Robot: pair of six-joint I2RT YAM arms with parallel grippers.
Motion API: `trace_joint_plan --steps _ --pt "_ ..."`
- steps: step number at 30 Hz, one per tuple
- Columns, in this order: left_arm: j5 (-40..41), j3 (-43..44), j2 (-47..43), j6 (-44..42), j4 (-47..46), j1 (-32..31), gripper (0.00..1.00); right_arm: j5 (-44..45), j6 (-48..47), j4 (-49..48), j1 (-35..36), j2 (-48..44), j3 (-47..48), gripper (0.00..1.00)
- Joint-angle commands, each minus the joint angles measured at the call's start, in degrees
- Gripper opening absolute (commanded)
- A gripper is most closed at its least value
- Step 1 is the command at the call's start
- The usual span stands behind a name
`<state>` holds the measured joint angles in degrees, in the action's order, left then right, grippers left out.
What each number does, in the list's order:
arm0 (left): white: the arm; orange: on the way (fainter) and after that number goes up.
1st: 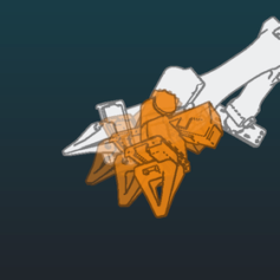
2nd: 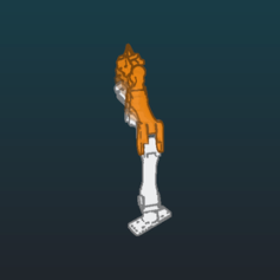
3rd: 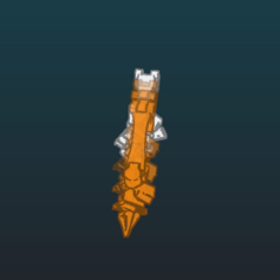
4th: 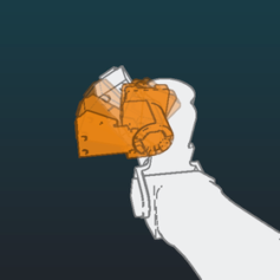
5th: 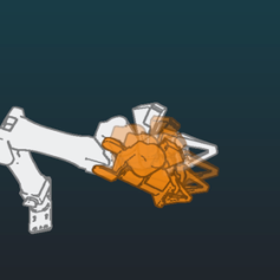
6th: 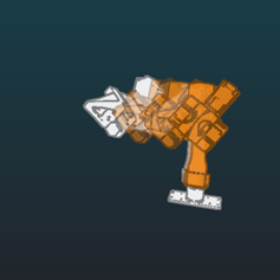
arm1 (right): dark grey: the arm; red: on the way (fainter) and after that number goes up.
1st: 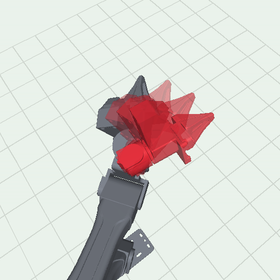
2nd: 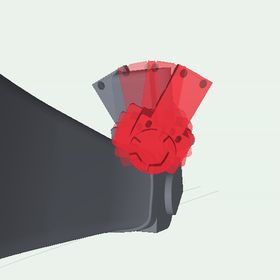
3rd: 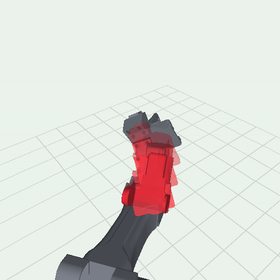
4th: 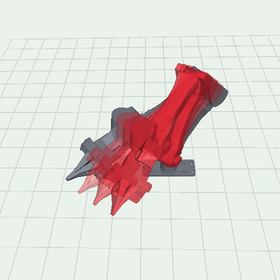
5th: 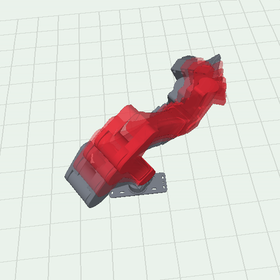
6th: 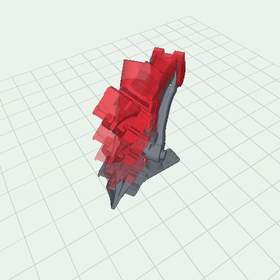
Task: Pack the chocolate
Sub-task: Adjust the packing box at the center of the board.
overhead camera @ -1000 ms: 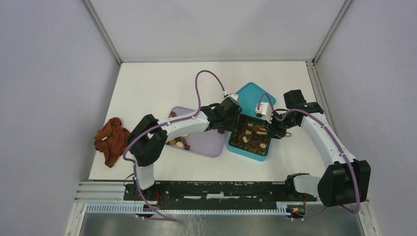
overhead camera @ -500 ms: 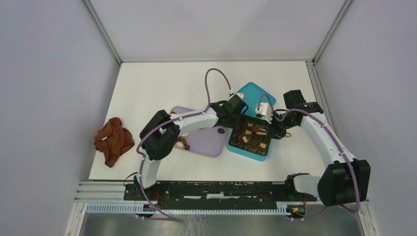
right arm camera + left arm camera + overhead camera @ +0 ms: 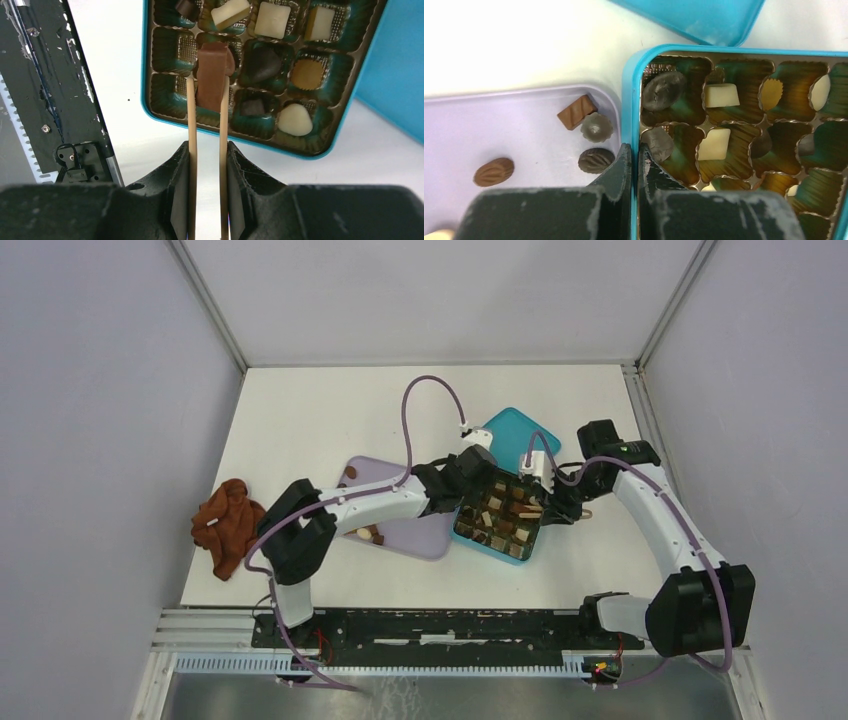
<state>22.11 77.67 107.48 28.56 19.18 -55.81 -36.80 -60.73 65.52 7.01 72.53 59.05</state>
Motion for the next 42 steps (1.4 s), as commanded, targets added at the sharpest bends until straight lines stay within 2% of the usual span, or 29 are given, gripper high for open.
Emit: trace_joint_plan --steps 1,8,18,28,36,42 --pt "10.2 -2.8 -8.1 -5.5 -11.8 -3.1 0.02 -4.1 -5.1 4.1 0.0 -0.8 4.1 0.09" --pt "10.5 -3.9 -8.5 -6.1 -14.5 -4.3 0.02 -2.3 -6.6 4.9 2.9 -2.5 4.1 0.09" --pt "5.6 -1.9 -2.6 0.6 -12.2 -3.6 0.02 8.2 -1.7 -1.9 10.9 -5.0 -4.2 0.10" --pt "0.8 -1.8 0.8 4.7 -10.8 -1.5 0.04 11.8 1.0 -5.1 12.8 -3.4 -7.3 0.10" --pt "0.6 -0.7 1.5 5.0 -9.0 -1.1 0.23 12.8 2.9 -7.2 15.0 -1.3 -8.3 0.11" --pt "2.6 -1.4 -0.8 4.9 -8.4 -1.2 0.43 13.9 2.9 -7.3 15.9 -0.8 -8.8 0.11"
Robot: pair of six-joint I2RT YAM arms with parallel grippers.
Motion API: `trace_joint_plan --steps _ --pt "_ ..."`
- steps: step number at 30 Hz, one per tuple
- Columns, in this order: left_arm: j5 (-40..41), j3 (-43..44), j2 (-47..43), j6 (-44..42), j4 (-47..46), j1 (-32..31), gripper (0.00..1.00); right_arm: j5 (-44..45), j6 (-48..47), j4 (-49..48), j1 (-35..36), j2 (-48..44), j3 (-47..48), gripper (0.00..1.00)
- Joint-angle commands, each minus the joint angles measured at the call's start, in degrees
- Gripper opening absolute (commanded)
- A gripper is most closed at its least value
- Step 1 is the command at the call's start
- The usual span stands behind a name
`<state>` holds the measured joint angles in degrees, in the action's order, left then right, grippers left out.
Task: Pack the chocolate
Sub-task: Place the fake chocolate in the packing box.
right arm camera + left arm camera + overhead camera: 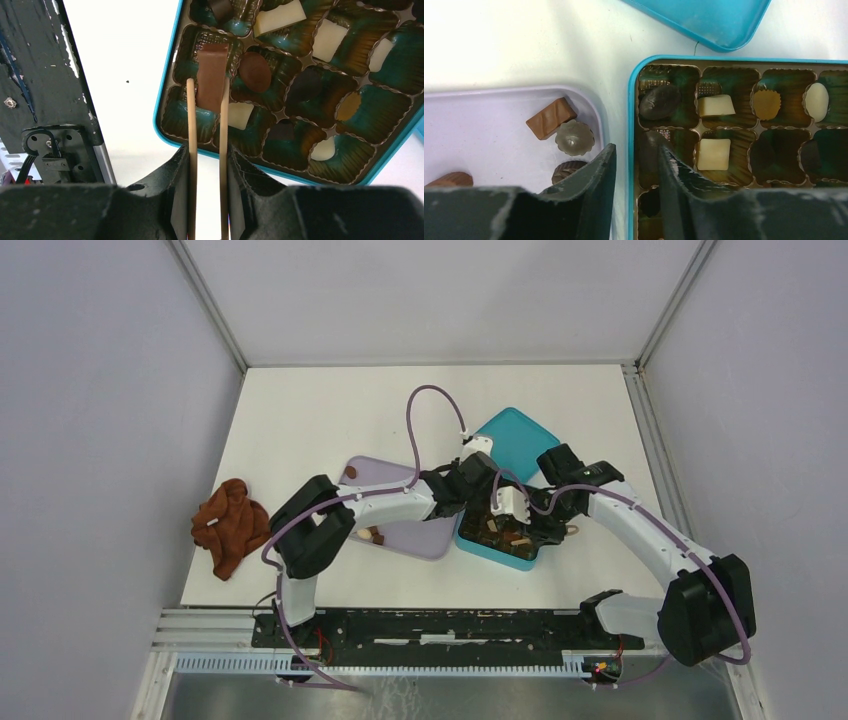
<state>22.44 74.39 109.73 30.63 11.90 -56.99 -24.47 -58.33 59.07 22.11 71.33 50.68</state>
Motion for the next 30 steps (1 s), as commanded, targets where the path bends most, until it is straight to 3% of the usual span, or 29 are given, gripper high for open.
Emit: trace_joint_plan --steps 1,4,14,21,30 --pt "2.6 1.9 -3.8 2.7 -1.0 0.1 0.46 1.9 0.4 -0.9 1.1 0.5 -0.7 0.11" --pt "3.8 1.8 -6.2 2.6 -0.1 0.0 0.52 2.3 0.8 -1.0 1.7 0.8 -0.9 0.12" --pt "8.7 -2.3 -18.6 3.1 1.3 0.0 0.53 5.1 2.4 -2.0 3.7 2.6 -1.5 0.16" --pt "11.9 -5.8 -25.7 4.4 2.8 0.0 0.53 5.7 3.3 -2.8 4.3 2.8 -1.4 0.33" --pt "14.8 -7.4 -31.7 4.6 5.6 0.0 0.53 6.0 4.1 -2.4 4.6 3.0 -0.7 0.41"
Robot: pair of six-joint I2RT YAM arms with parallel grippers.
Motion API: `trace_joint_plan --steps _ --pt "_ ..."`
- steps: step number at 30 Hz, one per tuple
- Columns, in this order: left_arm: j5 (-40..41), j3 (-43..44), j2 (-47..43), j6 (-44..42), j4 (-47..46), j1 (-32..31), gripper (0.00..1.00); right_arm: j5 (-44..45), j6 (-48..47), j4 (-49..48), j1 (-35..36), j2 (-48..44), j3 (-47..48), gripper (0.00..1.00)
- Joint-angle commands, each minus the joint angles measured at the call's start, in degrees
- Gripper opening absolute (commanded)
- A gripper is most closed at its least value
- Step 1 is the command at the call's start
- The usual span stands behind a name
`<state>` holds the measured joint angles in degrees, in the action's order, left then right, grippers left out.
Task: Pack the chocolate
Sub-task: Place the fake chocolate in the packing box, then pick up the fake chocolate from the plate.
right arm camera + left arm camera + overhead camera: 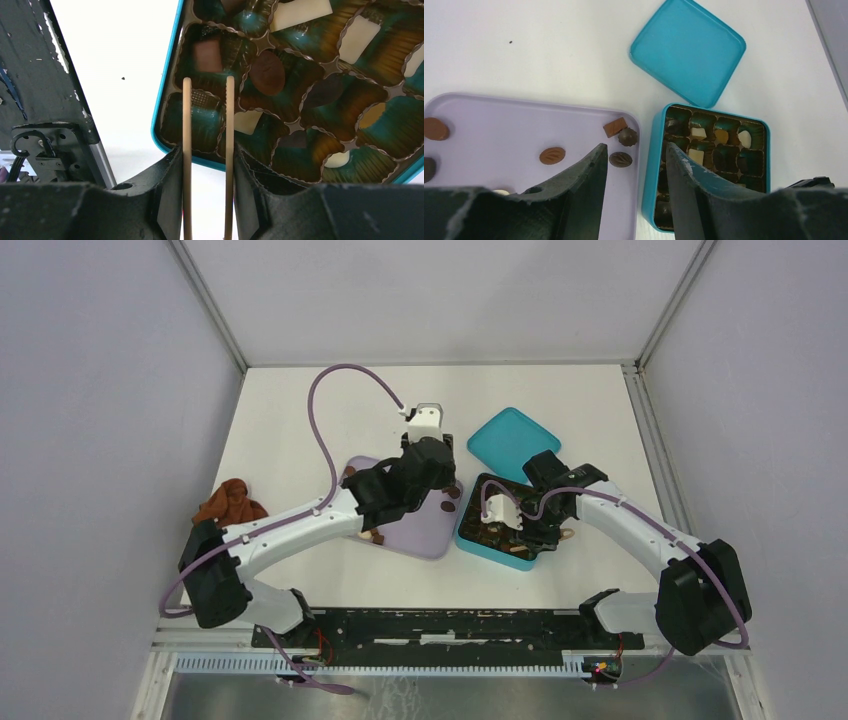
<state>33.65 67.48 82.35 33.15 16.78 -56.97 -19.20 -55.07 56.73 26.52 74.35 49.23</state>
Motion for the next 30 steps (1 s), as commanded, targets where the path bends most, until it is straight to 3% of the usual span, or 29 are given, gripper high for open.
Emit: trace_joint_plan --steps 1,6,15,22,30 --pt "3.9 -0.6 -4.9 2.2 1.0 -0.1 0.53 0.7 0.8 -0.1 0.2 0.0 0.9 0.41" --pt "4.8 -1.5 -7.6 2.5 2.7 -0.1 0.53 -0.2 1.4 0.4 0.2 -0.3 2.6 0.38" --pt "7.3 -2.2 -13.8 4.1 11.3 -0.1 0.57 -6.5 4.5 -0.3 1.9 2.6 13.9 0.35" --pt "14.5 -4.1 -22.0 9.6 21.3 0.1 0.67 -4.4 9.9 -6.7 10.9 10.2 24.1 0.36" --pt "13.5 -5.8 -28.6 14.2 27.8 4.0 0.74 1.0 11.9 -10.2 22.3 22.7 35.3 0.36"
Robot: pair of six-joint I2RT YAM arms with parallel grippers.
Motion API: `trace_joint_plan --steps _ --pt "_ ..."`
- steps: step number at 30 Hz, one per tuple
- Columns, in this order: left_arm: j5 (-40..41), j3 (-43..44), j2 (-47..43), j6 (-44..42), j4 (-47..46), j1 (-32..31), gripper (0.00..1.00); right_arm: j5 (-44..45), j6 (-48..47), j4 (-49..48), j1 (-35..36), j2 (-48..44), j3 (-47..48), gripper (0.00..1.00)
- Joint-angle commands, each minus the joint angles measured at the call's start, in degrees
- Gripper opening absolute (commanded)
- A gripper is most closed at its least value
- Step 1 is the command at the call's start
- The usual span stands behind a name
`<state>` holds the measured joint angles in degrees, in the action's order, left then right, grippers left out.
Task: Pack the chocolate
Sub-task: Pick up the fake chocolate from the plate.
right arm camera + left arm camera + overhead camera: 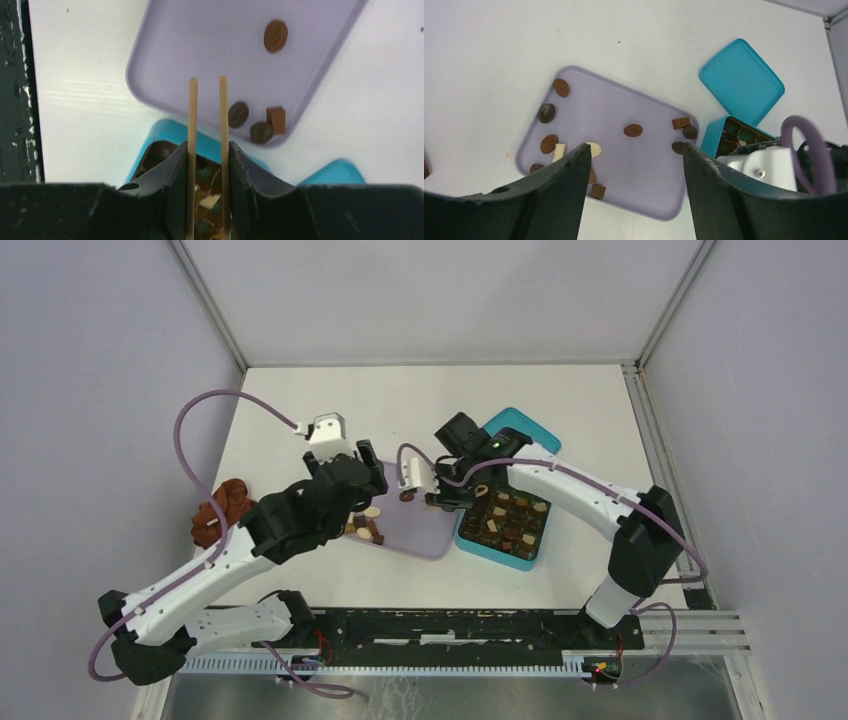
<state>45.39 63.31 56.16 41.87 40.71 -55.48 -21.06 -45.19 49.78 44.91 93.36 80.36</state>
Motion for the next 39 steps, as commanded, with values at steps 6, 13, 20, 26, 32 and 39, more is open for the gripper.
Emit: trace_joint_plan --steps 6,13,20,26,32,39 --pt "-13.5 -4.9 -3.5 1.3 0.6 18.7 0.76 4.6 2.9 -6.5 9.4 8.3 5.9 0.37" --pt "-20.1 -4.2 1.4 -3.4 -1.3 28.0 0.77 7.6 5.2 -6.7 13.7 16.5 10.6 0.37" --pt "-18.9 -5.7 -3.2 -0.3 -1.8 28.6 0.77 10.9 6.6 -4.7 15.8 23.6 16.7 0.38" --pt "-18.1 -7.3 -8.3 1.8 -1.0 28.5 0.77 11.3 6.8 -4.6 15.9 25.3 16.3 0.39" --pt "-17.7 -7.3 -8.6 1.9 -0.5 28.5 0.77 11.5 6.9 -4.6 15.9 26.3 15.5 0.44" --pt "-17.5 -6.7 -8.4 1.6 -0.2 28.6 0.77 11.7 7.1 -4.6 15.9 27.9 16.1 0.45"
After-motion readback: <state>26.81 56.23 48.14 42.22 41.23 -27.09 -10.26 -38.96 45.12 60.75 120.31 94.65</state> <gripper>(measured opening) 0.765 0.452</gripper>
